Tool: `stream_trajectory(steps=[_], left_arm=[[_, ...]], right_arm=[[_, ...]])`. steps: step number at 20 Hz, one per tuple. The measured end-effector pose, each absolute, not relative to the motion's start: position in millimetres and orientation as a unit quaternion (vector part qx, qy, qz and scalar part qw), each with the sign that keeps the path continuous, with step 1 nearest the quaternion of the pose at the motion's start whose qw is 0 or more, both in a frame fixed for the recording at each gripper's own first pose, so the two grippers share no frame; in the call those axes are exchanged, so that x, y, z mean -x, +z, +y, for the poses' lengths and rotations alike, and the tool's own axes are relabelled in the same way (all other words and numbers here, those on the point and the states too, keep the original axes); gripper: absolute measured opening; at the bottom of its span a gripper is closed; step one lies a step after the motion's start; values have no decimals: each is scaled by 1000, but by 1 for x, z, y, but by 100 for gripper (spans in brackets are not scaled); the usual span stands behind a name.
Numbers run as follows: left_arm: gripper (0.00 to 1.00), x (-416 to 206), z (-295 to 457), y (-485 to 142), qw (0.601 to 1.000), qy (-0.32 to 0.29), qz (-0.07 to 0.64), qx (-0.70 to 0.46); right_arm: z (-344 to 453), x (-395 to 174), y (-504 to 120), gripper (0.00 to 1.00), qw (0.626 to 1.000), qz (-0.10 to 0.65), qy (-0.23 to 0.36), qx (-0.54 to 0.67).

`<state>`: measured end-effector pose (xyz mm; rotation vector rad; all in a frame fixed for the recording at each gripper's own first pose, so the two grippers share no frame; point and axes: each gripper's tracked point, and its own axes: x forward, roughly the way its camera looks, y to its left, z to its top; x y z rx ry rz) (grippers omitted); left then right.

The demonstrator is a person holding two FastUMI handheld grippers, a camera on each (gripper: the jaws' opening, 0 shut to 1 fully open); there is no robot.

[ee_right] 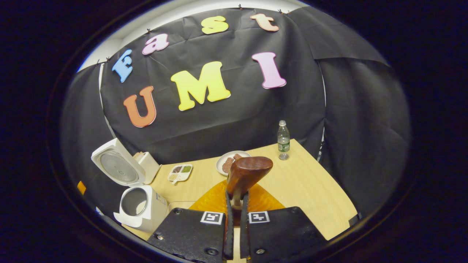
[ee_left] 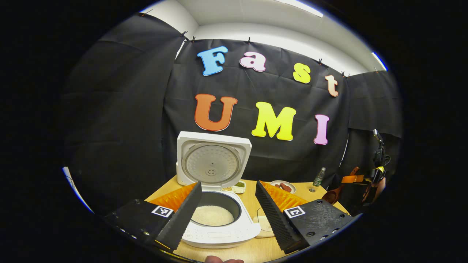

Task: Close the left gripper, press the button to open the rice cooker; take a wooden spoon from the chopstick holder with the right hand, scoop a spoonful of rice and pour it into the rice cooker, then put the wooden spoon back into the chopstick holder.

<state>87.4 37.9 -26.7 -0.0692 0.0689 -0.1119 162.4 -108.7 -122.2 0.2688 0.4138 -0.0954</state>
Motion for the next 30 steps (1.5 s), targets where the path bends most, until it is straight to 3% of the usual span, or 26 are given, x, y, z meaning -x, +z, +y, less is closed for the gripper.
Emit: stream_trajectory(steps=[12,22,24,26,27,30], left_arm=[[94,-92,2,-18,997,-39,60,2],[94,-102,-22,-9,997,-41,62,-6],[94,-105,-20,-6,997,-38,61,-9],[94,-107,-16,0,998,-32,56,-17],[95,-108,-15,4,998,-31,52,-19],[94,-119,-7,21,999,-28,38,-24]], right_arm=[[-133,-191,-240,12,948,269,-43,-163],[-141,-204,-273,17,935,263,-26,-237],[-143,-203,-276,20,935,273,-22,-227],[-150,-201,-272,37,938,272,-25,-213],[-153,-200,-268,54,941,267,-28,-206],[-165,-197,-249,65,952,248,-35,-177]])
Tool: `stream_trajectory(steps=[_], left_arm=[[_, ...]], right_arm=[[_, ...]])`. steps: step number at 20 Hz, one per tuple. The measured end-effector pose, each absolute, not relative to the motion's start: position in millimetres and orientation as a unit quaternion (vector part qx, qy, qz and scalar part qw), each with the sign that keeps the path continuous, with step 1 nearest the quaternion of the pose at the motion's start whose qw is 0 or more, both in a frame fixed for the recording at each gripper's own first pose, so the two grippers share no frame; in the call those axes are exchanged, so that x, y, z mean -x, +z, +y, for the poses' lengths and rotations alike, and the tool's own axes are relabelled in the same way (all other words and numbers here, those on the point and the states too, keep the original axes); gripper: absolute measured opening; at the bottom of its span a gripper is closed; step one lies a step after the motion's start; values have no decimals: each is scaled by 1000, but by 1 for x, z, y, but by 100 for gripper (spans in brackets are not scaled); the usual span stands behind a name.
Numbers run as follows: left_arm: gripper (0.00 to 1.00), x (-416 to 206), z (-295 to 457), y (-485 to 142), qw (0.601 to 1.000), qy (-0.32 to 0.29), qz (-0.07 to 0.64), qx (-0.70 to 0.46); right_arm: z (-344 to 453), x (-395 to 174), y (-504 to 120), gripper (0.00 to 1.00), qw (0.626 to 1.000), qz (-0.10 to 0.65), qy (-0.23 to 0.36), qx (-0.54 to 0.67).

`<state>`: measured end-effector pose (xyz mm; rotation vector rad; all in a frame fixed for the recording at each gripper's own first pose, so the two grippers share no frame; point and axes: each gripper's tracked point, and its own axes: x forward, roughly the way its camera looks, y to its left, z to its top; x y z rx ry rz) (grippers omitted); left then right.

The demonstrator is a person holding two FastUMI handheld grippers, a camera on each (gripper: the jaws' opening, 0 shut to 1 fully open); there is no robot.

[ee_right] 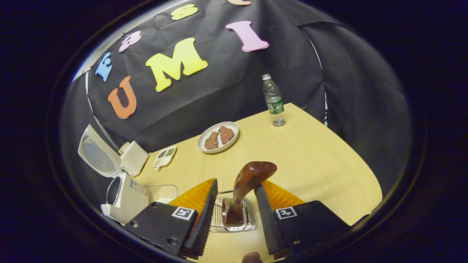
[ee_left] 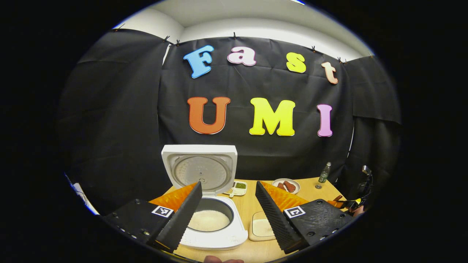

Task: Close the left gripper, press the button to open the rice cooker; take a wooden spoon from the chopstick holder with the right hand, scoop a spoonful of rice and pour it into the rice cooker, then put the wooden spoon back into the chopstick holder.

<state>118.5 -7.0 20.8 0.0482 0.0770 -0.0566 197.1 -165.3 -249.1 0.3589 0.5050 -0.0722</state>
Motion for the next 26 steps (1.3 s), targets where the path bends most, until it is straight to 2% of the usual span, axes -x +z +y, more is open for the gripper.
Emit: stream_trajectory(steps=[1,3,8,11,18,26], left_arm=[[94,-123,-4,28,999,-26,32,-25],[94,-133,2,47,999,-23,16,-22],[94,-178,18,98,1000,-10,-16,-16],[94,-212,25,117,1000,-2,-19,-9],[94,-287,58,105,1000,24,9,5],[94,-341,71,46,994,24,107,10]], right_arm=[[-171,-193,-240,75,956,242,-40,-164],[-182,-187,-219,82,963,222,-50,-145],[-202,-155,-144,82,983,145,-72,-88],[-203,-127,-110,100,989,114,-76,-59],[-222,-55,-72,100,987,78,-127,-55],[-233,2,-100,100,975,114,-180,-70]])
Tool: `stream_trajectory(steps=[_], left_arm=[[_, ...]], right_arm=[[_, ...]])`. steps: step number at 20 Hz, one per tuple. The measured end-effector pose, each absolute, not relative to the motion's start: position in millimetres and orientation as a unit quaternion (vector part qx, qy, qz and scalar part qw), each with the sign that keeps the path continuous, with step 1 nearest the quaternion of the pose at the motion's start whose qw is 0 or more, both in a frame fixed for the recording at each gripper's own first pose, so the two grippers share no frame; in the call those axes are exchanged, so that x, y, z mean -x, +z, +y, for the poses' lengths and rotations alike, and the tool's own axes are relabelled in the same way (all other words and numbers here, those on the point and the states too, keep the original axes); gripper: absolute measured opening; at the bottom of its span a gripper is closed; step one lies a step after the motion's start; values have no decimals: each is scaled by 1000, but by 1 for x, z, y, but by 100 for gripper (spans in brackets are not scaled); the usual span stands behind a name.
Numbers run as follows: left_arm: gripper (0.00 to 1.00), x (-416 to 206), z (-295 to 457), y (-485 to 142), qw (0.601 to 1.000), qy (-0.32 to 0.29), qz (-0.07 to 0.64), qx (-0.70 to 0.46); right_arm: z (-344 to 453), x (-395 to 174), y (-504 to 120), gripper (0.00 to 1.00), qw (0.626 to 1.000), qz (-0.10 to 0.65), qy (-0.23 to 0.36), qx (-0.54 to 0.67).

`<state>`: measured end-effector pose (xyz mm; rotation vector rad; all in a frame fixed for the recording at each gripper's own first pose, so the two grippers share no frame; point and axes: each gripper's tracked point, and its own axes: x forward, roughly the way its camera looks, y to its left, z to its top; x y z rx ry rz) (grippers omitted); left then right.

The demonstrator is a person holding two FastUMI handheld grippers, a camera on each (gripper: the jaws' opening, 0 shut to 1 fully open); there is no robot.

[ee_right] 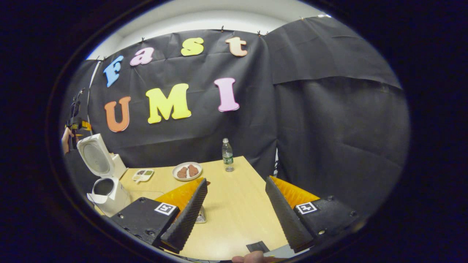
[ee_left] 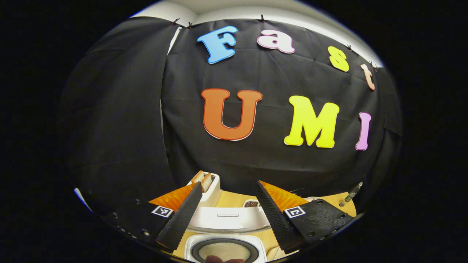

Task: Close the left gripper, press the button to open the rice cooker; take a wooden spoon from the chopstick holder with the right hand, scoop a spoonful of rice and pour it into the rice cooker, then put the wooden spoon back into the chopstick holder.

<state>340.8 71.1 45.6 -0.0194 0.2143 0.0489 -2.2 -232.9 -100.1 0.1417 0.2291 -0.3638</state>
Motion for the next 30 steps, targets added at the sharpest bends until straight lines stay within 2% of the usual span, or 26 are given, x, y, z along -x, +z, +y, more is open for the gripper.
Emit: stream_trajectory(steps=[3,8,13,18,21,26,27,28,30], left_arm=[[95,-343,77,26,989,35,146,3],[97,-327,74,18,984,31,173,-7],[97,-267,66,-3,973,12,231,1],[96,-194,49,-57,953,-10,301,39],[96,-172,45,-90,943,-9,331,41],[97,-156,44,-127,931,-5,363,46],[100,-155,44,-135,928,-5,370,48],[97,-153,44,-141,925,-4,377,48],[97,-148,44,-159,917,-7,396,47]], right_arm=[[-229,0,-99,100,976,115,-173,-68],[-215,-19,-86,100,981,103,-149,-68],[-182,-51,-76,100,988,95,-97,-72],[-148,-75,-71,100,992,92,-46,-67],[-131,-79,-77,100,993,99,-26,-65],[-122,-81,-90,100,991,117,-11,-68],[-123,-80,-93,100,990,119,-12,-70],[-123,-81,-94,100,990,122,-13,-72],[-125,-81,-97,100,989,125,-15,-77]])
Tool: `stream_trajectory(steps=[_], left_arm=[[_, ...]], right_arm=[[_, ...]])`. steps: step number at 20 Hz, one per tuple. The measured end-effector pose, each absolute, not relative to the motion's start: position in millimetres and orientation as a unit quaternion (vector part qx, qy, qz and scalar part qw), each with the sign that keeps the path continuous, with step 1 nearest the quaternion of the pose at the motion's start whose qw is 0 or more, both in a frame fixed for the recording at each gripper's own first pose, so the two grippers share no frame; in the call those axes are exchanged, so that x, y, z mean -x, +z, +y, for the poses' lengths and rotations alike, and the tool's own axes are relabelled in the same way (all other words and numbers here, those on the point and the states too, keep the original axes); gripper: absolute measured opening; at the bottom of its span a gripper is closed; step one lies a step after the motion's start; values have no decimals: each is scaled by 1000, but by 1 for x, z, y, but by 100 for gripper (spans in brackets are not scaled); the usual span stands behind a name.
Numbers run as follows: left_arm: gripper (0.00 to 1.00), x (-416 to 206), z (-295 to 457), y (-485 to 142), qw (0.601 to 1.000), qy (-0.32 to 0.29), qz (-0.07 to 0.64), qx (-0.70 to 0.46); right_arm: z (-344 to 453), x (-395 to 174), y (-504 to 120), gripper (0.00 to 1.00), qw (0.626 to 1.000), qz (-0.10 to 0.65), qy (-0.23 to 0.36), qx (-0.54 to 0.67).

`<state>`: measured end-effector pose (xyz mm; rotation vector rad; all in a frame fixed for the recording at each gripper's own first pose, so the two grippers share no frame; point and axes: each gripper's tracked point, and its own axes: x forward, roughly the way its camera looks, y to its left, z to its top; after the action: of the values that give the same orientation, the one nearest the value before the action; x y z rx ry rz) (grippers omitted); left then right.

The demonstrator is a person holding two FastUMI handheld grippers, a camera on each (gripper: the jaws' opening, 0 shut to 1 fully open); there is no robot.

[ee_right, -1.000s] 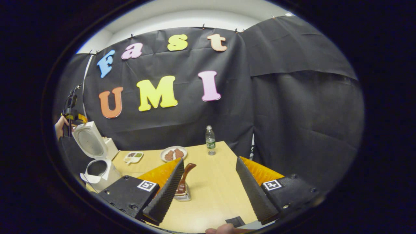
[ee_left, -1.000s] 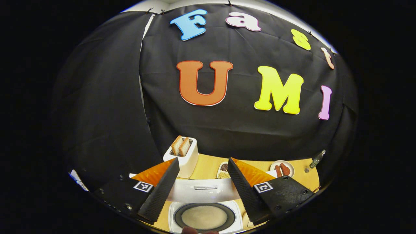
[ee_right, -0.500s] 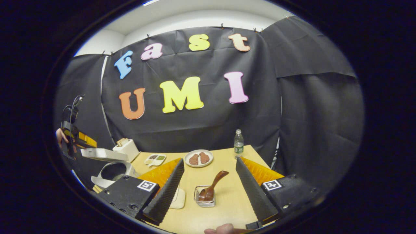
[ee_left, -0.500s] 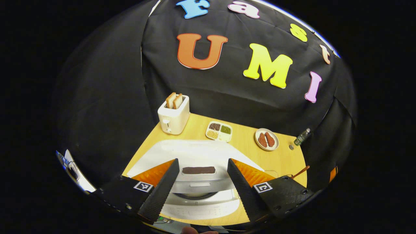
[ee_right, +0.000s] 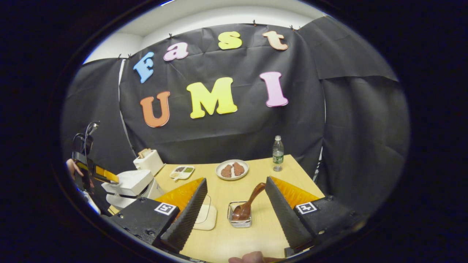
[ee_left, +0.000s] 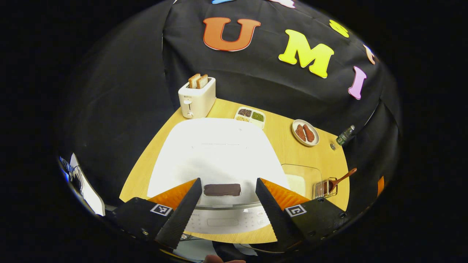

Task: Close the left gripper, press the button to open the rice cooker; take a wooden spoon from the chopstick holder with the right hand, scoop a spoonful of rice and pour it into the rice cooker, then put the wooden spoon back into the chopstick holder.

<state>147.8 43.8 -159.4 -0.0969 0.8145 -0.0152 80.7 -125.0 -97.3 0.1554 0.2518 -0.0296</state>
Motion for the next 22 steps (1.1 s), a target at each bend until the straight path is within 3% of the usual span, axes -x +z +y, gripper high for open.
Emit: stream_trajectory(steps=[2,12,17,22], left_arm=[[100,-145,45,-172,911,-9,408,48],[96,-147,50,-193,896,11,439,67],[97,-144,51,-198,913,17,408,-8],[97,-153,51,-195,922,48,385,4]], right_arm=[[-128,-83,-101,100,988,129,-15,-82],[-123,-99,-109,100,987,138,-5,-81],[-119,-112,-119,100,984,150,13,-90],[-127,-126,-120,100,983,154,35,-94]])
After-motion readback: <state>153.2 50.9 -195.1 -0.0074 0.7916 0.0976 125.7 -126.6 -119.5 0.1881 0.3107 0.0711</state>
